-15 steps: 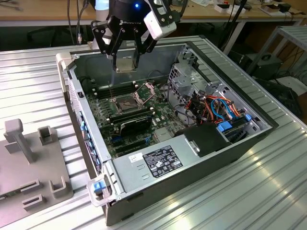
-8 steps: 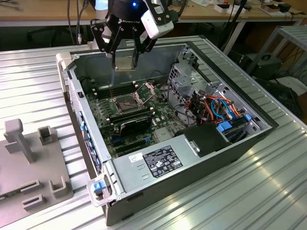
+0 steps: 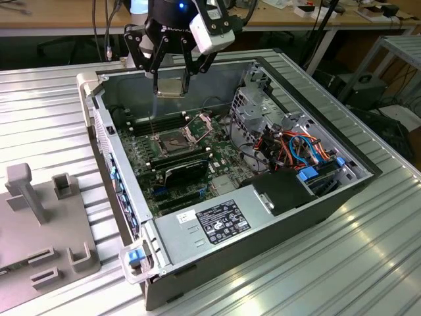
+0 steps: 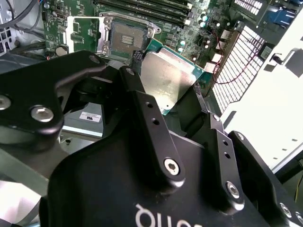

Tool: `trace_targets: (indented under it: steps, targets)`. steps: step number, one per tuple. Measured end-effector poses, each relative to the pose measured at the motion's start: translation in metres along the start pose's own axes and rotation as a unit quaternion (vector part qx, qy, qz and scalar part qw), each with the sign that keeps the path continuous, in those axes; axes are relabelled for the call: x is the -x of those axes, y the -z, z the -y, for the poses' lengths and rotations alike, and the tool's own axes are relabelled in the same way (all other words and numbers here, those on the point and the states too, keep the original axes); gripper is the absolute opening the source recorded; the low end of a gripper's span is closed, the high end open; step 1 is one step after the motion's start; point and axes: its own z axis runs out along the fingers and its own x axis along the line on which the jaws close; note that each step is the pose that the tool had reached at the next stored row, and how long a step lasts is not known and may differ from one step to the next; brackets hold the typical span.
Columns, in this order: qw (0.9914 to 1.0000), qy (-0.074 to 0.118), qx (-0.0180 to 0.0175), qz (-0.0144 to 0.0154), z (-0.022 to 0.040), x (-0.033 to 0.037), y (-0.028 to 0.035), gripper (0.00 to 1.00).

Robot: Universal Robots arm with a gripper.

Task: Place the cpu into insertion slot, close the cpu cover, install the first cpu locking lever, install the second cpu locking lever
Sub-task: 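Place the cpu into insertion slot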

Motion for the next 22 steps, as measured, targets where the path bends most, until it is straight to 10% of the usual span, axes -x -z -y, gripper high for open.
trace_targets:
  steps: [22]
  targets:
    - [0.99957,-0.029,-0.0007,0.0013,0.0,0.0,0.0,0.55]
